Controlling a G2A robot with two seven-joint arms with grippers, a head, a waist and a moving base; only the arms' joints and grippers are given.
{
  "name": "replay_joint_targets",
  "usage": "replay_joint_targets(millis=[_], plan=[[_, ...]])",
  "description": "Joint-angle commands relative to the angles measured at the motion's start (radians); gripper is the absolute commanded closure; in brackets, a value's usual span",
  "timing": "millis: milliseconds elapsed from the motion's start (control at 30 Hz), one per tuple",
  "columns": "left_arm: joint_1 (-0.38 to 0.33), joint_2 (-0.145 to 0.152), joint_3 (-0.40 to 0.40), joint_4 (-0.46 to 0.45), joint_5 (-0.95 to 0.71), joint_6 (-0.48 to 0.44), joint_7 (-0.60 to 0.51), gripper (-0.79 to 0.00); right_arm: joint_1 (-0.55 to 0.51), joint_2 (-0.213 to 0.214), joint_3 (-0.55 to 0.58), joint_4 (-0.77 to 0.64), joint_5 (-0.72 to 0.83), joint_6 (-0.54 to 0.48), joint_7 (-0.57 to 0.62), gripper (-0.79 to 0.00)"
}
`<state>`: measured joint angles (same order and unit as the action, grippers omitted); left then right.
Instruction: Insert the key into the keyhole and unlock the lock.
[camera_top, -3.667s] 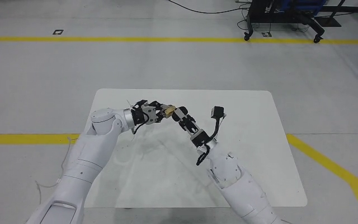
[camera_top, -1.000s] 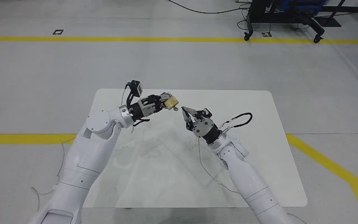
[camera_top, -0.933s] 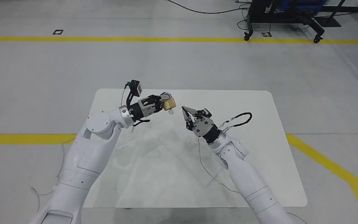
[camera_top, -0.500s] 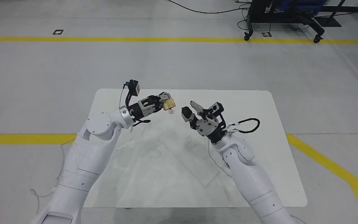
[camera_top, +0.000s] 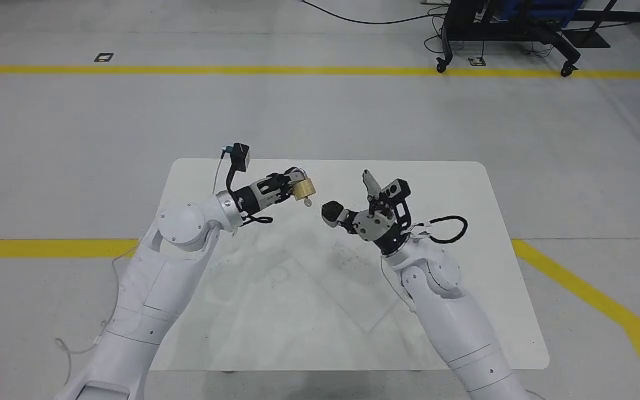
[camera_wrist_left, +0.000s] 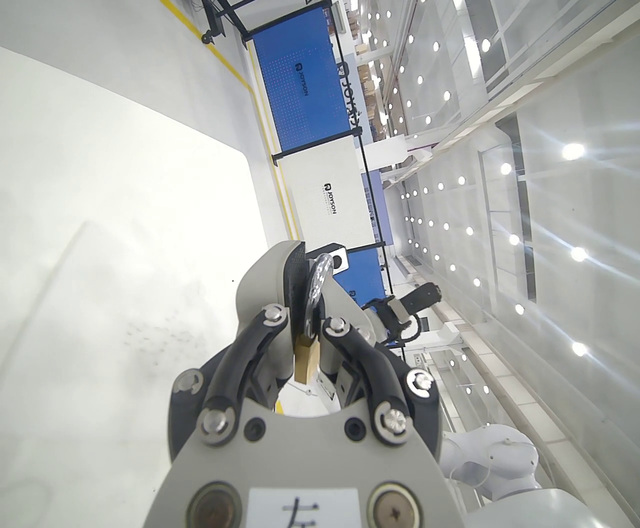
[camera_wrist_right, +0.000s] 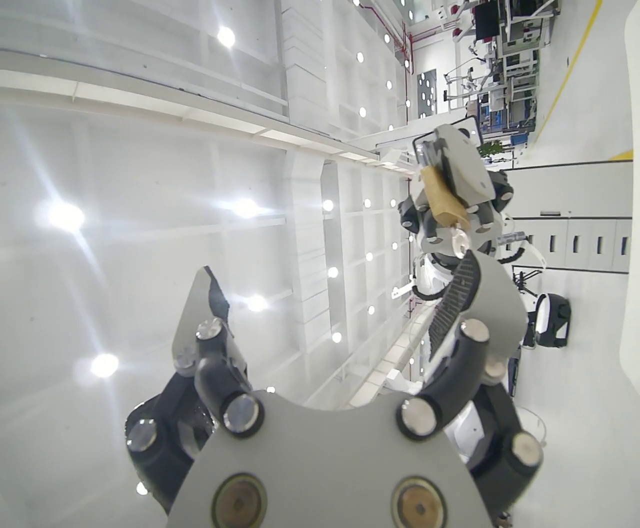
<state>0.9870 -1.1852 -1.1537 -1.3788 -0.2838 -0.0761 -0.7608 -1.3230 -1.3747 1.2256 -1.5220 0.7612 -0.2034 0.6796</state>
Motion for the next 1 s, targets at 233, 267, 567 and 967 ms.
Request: replay_joint_targets(millis=[233, 267, 567, 967], plan=[[-0.001, 0.000, 0.002, -0.001, 0.017, 0.048, 0.020, 0.000, -0.067, 0.037, -0.038, -0.231, -1.379, -0.178, -0.307, -0.785], [-0.001, 0.000, 0.001, -0.001, 0.017, 0.050, 0.021, 0.000, -0.077, 0.039, -0.049, -0.244, -1.492, -0.167, -0.331, -0.785], [-0.001, 0.000, 0.003, -0.005, 0.052, 0.056, 0.036, 0.000, -0.089, 0.045, -0.184, -0.249, -2.201, -0.054, -0.633, -0.690], [0.001, -0.001, 0.003, -0.006, 0.059, 0.055, 0.036, 0.000, -0.038, 0.029, -0.265, -0.143, -2.378, 0.078, -0.801, -0.391]])
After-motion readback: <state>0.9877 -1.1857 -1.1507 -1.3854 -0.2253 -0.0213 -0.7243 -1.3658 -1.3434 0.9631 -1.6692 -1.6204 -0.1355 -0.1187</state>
